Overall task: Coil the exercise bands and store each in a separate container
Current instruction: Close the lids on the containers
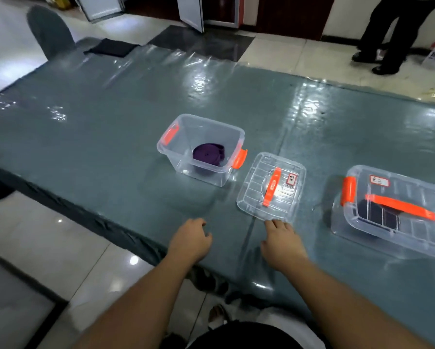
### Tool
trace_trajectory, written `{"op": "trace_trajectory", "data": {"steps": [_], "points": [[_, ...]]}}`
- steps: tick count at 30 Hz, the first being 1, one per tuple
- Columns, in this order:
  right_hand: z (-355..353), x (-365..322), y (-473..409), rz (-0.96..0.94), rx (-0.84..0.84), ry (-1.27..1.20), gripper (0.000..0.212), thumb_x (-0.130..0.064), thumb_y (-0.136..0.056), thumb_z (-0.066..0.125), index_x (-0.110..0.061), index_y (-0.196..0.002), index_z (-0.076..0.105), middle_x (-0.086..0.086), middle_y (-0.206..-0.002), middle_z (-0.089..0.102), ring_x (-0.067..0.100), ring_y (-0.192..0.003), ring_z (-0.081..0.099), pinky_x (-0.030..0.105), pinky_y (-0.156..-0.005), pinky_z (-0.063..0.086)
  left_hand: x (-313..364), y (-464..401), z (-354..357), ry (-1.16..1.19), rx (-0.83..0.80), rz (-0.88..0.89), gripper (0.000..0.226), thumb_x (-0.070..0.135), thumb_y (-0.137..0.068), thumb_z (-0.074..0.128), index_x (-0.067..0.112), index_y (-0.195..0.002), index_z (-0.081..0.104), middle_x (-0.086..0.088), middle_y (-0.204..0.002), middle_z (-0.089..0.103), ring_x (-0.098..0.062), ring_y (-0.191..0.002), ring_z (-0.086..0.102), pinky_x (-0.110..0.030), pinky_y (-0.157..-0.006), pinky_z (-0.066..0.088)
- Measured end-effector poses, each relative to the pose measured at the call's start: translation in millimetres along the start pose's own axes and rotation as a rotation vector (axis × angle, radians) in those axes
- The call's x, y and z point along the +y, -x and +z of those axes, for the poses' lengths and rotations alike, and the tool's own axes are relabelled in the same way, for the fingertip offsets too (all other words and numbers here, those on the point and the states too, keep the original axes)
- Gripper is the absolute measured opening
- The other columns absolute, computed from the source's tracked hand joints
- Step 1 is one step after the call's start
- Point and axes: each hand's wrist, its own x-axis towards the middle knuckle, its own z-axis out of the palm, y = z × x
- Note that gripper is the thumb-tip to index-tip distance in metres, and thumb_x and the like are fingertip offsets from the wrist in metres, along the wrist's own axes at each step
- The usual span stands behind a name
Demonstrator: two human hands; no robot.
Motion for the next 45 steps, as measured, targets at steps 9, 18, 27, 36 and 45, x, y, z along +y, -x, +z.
{"op": "trace_trajectory", "data": {"steps": [9, 18, 27, 36, 45], "points": [[2, 21, -44, 0.072, -0.064, -0.063, 0.049, -0.026, -0.096, 0.052, -0.015, -0.144, 0.047, 0.009, -0.153, 0.048, 0.032, -0.143, 0.041, 0.044, -0.115, 0.039, 26, -39, -21, -0.105, 0.005, 0.05, 0.047, 0.038, -0.099, 0.054, 0.023, -0.144, 0.053, -0.003, -0.144, 0.053, -0.027, -0.127, 0.056, -0.042, -0.105, 0.048], [-8, 33, -88, 0.165, -0.038, -0.184, 0.05, -0.025, -0.098, 0.052, -0.008, -0.145, 0.047, 0.015, -0.151, 0.05, 0.036, -0.142, 0.042, 0.042, -0.117, 0.039, 60, -80, -27, -0.257, -0.069, 0.129, 0.047, 0.034, -0.099, 0.054, 0.024, -0.145, 0.051, -0.002, -0.144, 0.054, -0.025, -0.129, 0.055, -0.041, -0.106, 0.047], [-8, 22, -109, 0.332, 0.035, -0.303, 0.046, -0.021, -0.095, 0.055, -0.012, -0.14, 0.052, 0.014, -0.146, 0.055, 0.034, -0.134, 0.049, 0.038, -0.114, 0.039, 83, -125, -22, -0.415, -0.185, 0.32, 0.044, 0.034, -0.099, 0.05, 0.024, -0.141, 0.052, 0.0, -0.14, 0.053, -0.025, -0.127, 0.055, -0.045, -0.1, 0.051], [1, -35, -128, 0.611, 0.101, -0.409, 0.038, -0.017, -0.097, 0.055, -0.006, -0.133, 0.053, 0.02, -0.141, 0.058, 0.039, -0.133, 0.05, 0.039, -0.11, 0.038, 52, -179, -33, -0.472, -0.317, 0.574, 0.044, 0.032, -0.097, 0.051, 0.022, -0.141, 0.054, -0.002, -0.145, 0.053, -0.026, -0.132, 0.052, -0.044, -0.102, 0.051], [-9, -49, -151, 0.705, 0.162, -0.466, 0.034, -0.007, -0.095, 0.05, -0.004, -0.128, 0.055, 0.021, -0.135, 0.058, 0.041, -0.128, 0.052, 0.044, -0.103, 0.043, 43, -201, -25, -0.519, -0.417, 0.722, 0.047, 0.031, -0.1, 0.046, 0.024, -0.146, 0.05, 0.001, -0.15, 0.048, -0.022, -0.14, 0.044, -0.043, -0.11, 0.046]]}}
